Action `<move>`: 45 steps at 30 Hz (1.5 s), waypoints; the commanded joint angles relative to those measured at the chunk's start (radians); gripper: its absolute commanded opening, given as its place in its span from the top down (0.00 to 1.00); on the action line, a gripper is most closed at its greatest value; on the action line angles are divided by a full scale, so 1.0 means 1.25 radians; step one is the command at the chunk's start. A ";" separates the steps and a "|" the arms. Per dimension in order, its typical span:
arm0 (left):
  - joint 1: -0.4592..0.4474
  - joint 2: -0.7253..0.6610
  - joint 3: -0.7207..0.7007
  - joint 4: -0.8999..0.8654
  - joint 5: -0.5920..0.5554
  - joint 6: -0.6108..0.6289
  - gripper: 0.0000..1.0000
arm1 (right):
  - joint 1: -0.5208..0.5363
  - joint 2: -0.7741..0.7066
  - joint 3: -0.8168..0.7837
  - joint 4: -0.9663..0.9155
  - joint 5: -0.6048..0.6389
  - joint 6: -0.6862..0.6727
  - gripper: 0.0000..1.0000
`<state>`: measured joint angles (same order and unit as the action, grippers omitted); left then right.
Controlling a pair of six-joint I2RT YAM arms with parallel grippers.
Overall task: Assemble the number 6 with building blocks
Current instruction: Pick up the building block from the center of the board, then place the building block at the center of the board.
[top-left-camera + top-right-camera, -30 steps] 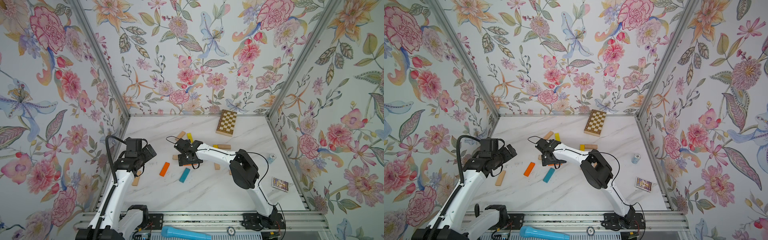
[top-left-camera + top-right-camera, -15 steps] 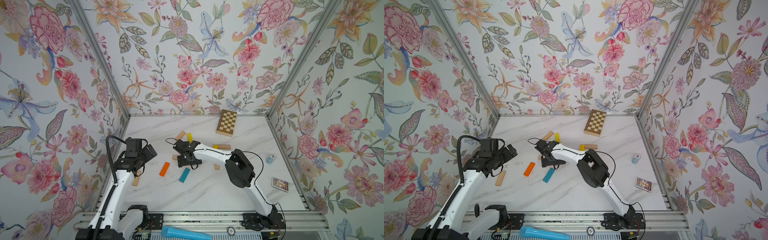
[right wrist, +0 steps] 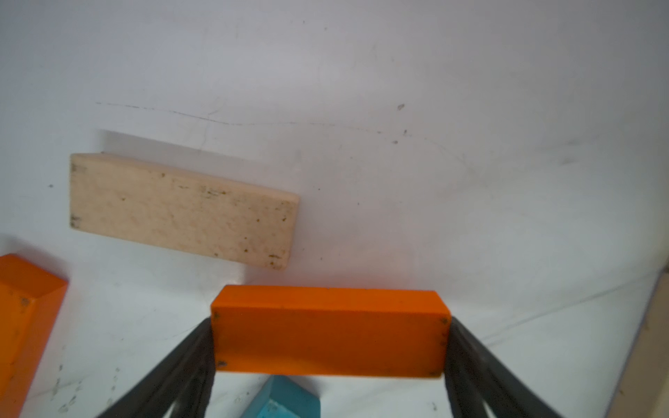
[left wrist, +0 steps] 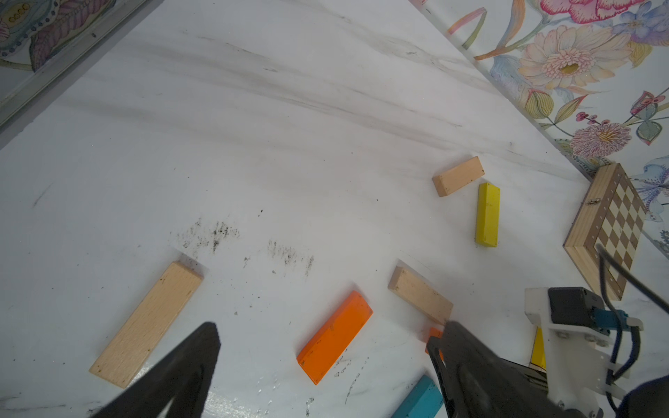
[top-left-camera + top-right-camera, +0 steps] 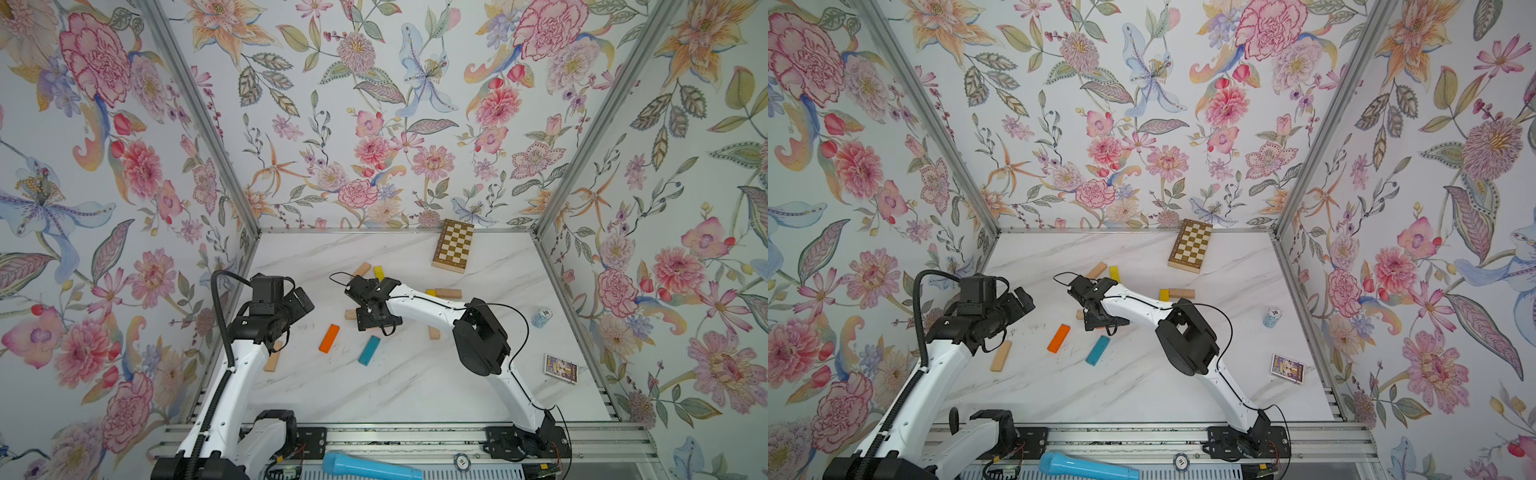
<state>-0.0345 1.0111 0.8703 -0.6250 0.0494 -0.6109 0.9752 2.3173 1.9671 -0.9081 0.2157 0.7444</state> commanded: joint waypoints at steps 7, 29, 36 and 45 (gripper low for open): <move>0.006 0.001 -0.018 0.012 0.036 0.004 0.01 | 0.031 -0.250 -0.202 -0.047 0.094 0.040 0.18; 0.003 0.018 -0.032 0.036 0.074 0.011 0.01 | 0.072 -0.445 -0.675 0.050 0.089 0.201 0.13; 0.001 0.025 -0.035 0.041 0.074 0.016 0.01 | 0.041 -0.417 -0.682 0.087 0.074 0.159 0.11; -0.034 0.043 -0.029 0.036 0.045 0.023 0.01 | -0.003 -0.423 -0.702 0.113 0.075 0.109 0.03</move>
<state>-0.0532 1.0508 0.8421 -0.5808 0.1234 -0.5999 0.9867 1.7870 1.1145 -0.7673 0.3035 0.9176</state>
